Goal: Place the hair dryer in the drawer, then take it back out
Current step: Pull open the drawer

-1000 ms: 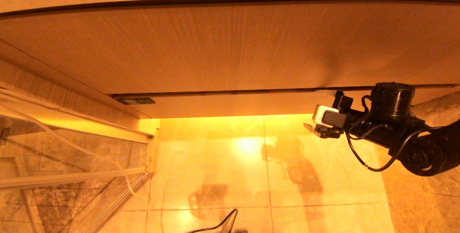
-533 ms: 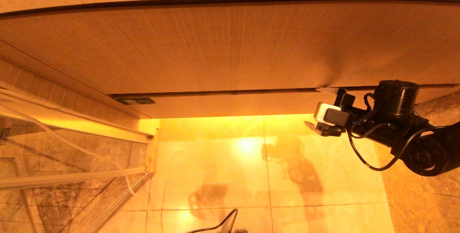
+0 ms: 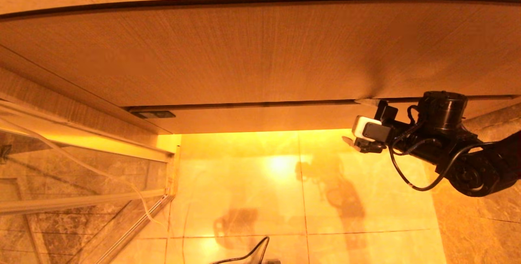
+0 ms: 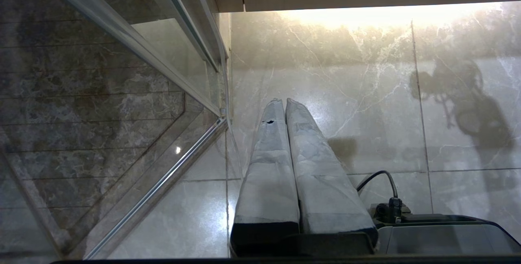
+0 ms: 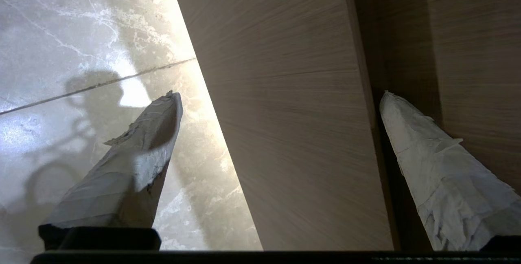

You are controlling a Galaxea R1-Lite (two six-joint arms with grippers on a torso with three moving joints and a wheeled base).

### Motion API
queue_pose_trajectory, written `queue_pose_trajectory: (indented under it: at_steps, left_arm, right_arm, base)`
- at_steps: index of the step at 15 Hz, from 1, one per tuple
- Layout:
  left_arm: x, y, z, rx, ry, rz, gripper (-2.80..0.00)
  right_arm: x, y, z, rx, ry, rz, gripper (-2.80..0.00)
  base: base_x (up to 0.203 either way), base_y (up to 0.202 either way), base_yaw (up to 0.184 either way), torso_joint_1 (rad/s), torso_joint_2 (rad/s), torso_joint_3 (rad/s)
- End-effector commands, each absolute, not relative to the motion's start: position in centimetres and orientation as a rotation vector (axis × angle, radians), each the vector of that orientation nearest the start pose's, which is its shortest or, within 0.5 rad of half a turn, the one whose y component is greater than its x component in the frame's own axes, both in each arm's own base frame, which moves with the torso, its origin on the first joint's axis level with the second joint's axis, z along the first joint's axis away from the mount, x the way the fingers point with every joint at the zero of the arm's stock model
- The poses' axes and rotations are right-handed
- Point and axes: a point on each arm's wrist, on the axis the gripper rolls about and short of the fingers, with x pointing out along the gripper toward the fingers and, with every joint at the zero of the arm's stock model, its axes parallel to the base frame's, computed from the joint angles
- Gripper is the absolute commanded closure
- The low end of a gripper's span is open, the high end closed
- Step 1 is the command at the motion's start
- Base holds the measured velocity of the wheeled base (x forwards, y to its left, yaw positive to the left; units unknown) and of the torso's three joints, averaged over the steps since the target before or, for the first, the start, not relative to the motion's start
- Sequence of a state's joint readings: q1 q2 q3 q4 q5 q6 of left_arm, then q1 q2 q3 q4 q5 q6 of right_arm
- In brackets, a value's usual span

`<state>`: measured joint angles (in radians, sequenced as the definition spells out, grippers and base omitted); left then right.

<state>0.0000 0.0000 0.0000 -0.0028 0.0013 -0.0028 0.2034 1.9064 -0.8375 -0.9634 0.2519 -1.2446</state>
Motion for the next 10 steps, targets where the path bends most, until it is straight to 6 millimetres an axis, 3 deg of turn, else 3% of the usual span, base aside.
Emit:
queue_pose_trajectory:
  at_steps: [1, 10]
  left_arm:
    - [-2.3, 0.0, 7.6, -0.003, -0.003, 0.002, 0.00]
    - [-2.3, 0.0, 7.6, -0.003, -0.003, 0.002, 0.00]
  right_arm:
    - [34.6, 7.7, 15.3, -1.228, -0.195, 0.456, -2.80]
    - [35.6, 7.8, 13.8, -1.233, -0.142, 0.426, -2.80]
  base:
    - [0.000, 0.000, 0.000, 0.000, 0.00, 0.000]
    - [0.000, 0.000, 0.000, 0.000, 0.00, 0.000]
